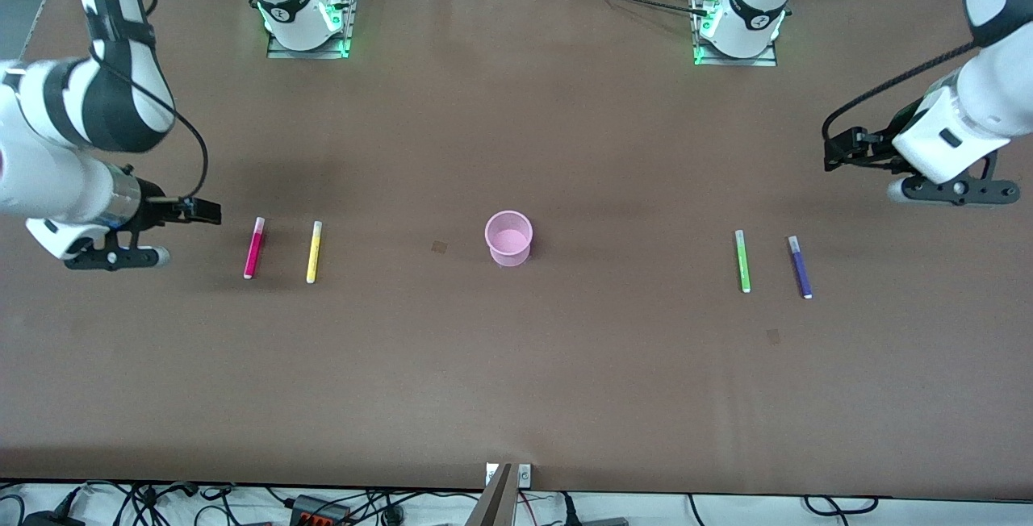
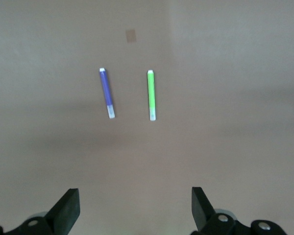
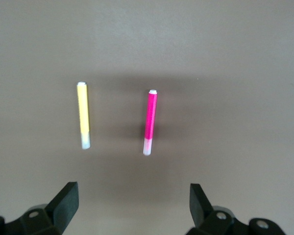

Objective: Organize pens into pink holder with both arms
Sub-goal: 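Lower the right gripper to the magenta marker while the left gripper reaches the purple marker, then grasp the magenta marker with the right gripper while the left gripper grasps purple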

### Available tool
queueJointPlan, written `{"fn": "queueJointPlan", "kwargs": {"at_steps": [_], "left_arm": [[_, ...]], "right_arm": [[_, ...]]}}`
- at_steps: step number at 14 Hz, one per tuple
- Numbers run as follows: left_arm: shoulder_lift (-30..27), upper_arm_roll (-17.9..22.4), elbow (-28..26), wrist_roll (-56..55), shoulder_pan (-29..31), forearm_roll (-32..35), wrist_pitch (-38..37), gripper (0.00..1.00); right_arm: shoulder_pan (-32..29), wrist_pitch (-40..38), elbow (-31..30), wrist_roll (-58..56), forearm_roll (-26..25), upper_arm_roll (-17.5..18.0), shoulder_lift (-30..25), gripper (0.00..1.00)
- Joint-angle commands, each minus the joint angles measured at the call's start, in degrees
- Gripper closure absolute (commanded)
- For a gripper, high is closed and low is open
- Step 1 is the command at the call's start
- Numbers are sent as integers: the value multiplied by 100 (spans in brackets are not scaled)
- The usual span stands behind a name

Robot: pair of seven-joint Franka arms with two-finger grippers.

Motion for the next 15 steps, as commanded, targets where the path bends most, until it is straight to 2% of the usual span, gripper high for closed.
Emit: {"fn": "queueJointPlan", "kwargs": {"at_steps": [1,5,9,13,15], "left_arm": [[625,-6,219,22,27,89,-105,0],[1311,3,87,30,53,649,869,0],[1953,-6,43,48,360,686,1827,0],[2577,-6,-264,241,624,686,3065,0],[2867,-6,-308,268,791,686,3392,5]], "right_arm": [[-200,324,46,12,-103,35,495,0],[-253,570,55,-32,-121,35,945,0],[-244,991,64,-76,-112,35,1436,0],[-288,1467,55,-76,-103,35,1850,0],[-306,1458,55,-85,-112,35,1886,0]]}}
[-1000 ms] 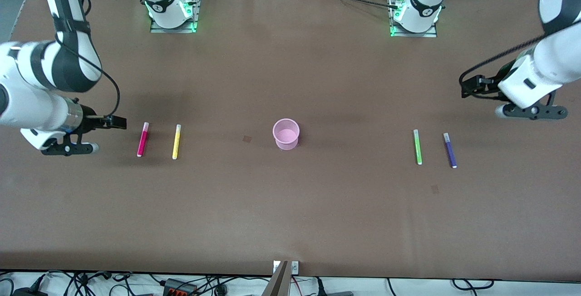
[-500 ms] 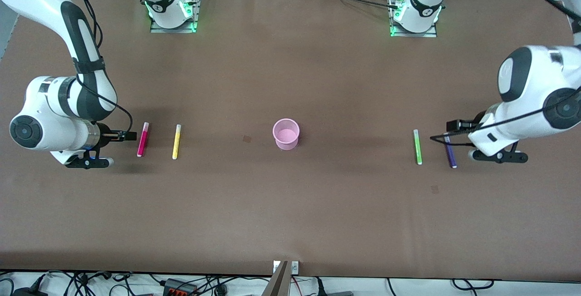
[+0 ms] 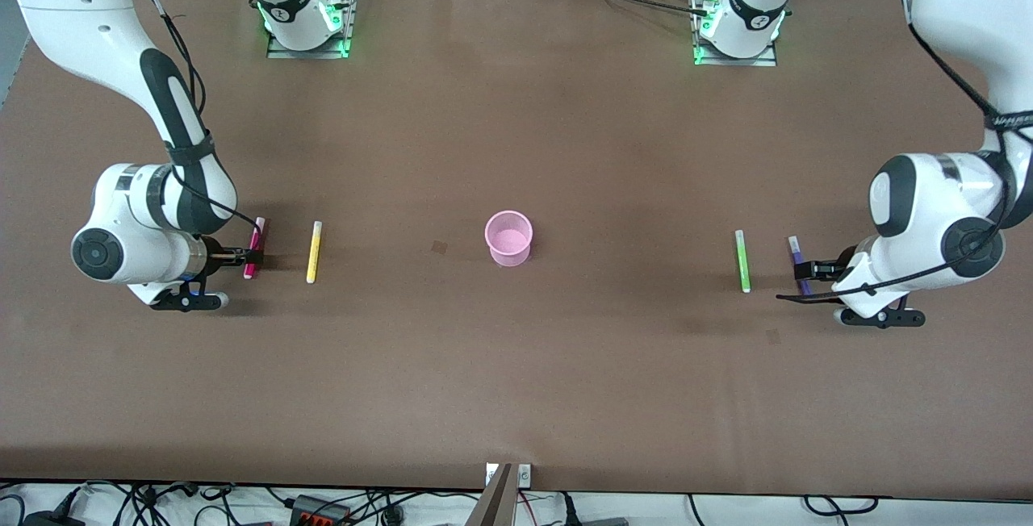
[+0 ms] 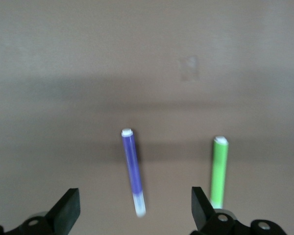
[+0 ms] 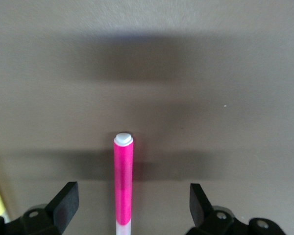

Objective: Organize pens into pink holder with both arms
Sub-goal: 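Grasp the magenta marker with the right gripper while the left gripper grasps purple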

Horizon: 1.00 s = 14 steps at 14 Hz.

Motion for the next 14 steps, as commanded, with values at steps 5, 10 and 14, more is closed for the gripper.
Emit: {"fn": "queueJointPlan", "kwargs": {"at_steps": [5,10,14], "left_arm": [[562,-35,-34,238,233,69,530,27],[765,-43,-34,265,277,25,662,45],[818,-43,-25,265,277,-19,706,67]], "right_arm": [[-82,128,54,-62,-93,61,184,12],[-83,393,63,-71,-93,61,263,26],[-82,358,54,-71,-93,70,263,72]]}}
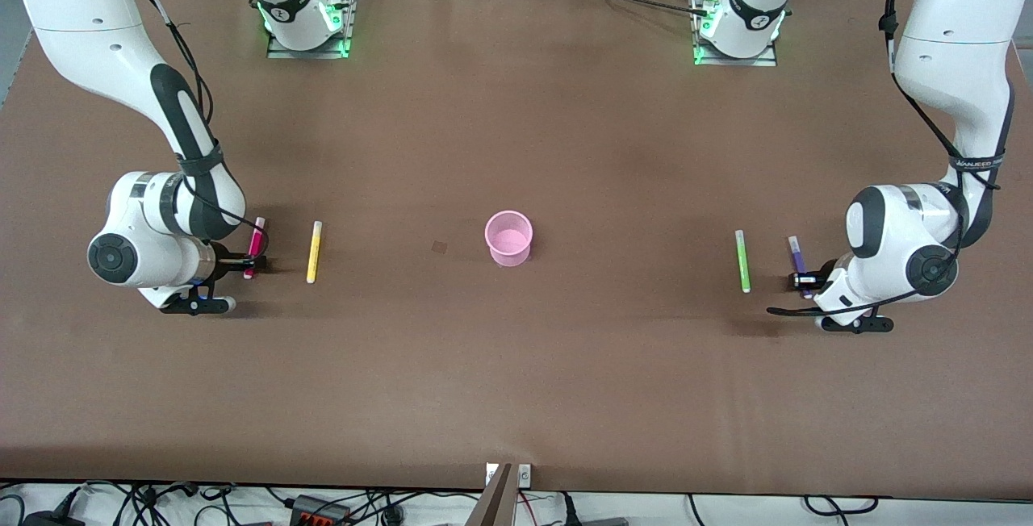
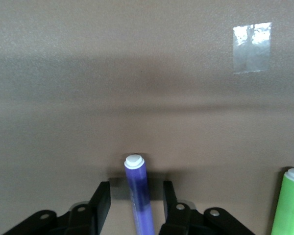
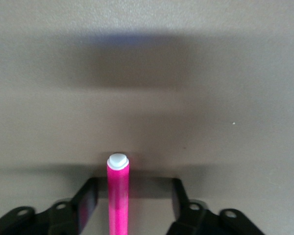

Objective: Organize pens into pink holder with both arms
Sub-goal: 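Grasp the magenta marker with the right gripper while the left gripper grasps purple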

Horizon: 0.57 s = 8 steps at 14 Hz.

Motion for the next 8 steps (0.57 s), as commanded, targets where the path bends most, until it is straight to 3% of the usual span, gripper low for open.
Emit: {"fn": "queueJointPlan", "kwargs": {"at_steps": [1,2,4,6,8], "left_arm": [[23,-41,-1,112,49,-18,121,72],[49,-41,-1,103,32,-27,122,80],[49,-41,17,42,32,-27,87,91],[-21,-50,35,68,23,-27,25,95],[-283,-163,104,112,5,-27,-420,95]], "right_arm": [[-58,31,25,-64,-92,67,70,85],[-49,5,25,-73,-92,75,62,100],[-40,-40,34,-65,-92,102,53,100],[-23,-205,121,-222,-84,119,-35,100],[-5,-1116,549,-625,-57,328,-219,100]]}}
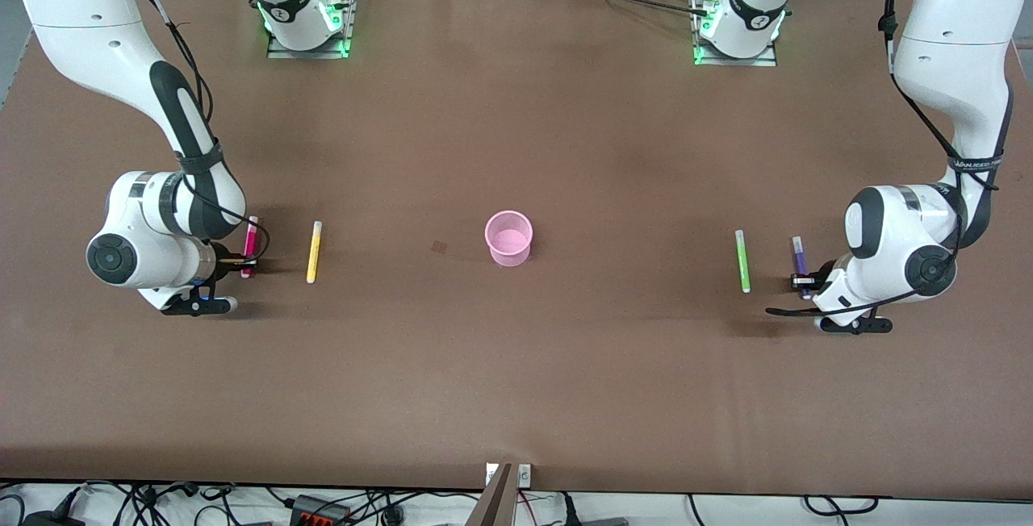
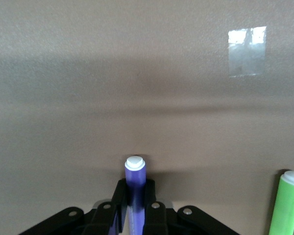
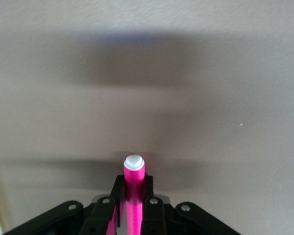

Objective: Organize pens into pink holder with both arms
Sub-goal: 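Grasp the magenta marker with the right gripper while the left gripper grasps purple, then lift the purple marker with the left gripper and carry it over the holder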

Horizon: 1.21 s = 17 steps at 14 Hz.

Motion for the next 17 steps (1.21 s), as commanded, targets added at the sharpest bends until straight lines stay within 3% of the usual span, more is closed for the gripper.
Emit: {"fn": "queueJointPlan", "kwargs": {"at_steps": [1,3,7,12,14,17], "left_arm": [[-469,-337,143,102,49,-21,-743,96],[-804,-549,336,102,-3,-21,-1367,98],[-1025,-1356,1047,33,-21,-29,-2658,98],[-1025,-2227,1540,137,6,-916,-3540,99],[-1025,-2675,1577,164,67,-1057,-3559,99],[-990,-2844,1787,1318,15,-1785,-3218,99]], "right_arm": [[-20,-1281,883,-737,-12,434,-175,100],[-3,-2030,1676,-1153,102,724,-157,100],[6,-2078,2126,-1172,375,1523,-245,100],[-29,-1832,2241,-1181,340,1579,-245,100],[-38,-1770,2241,-1181,340,1561,-245,100],[-55,-1726,2241,-1329,358,1561,-254,100]]}}
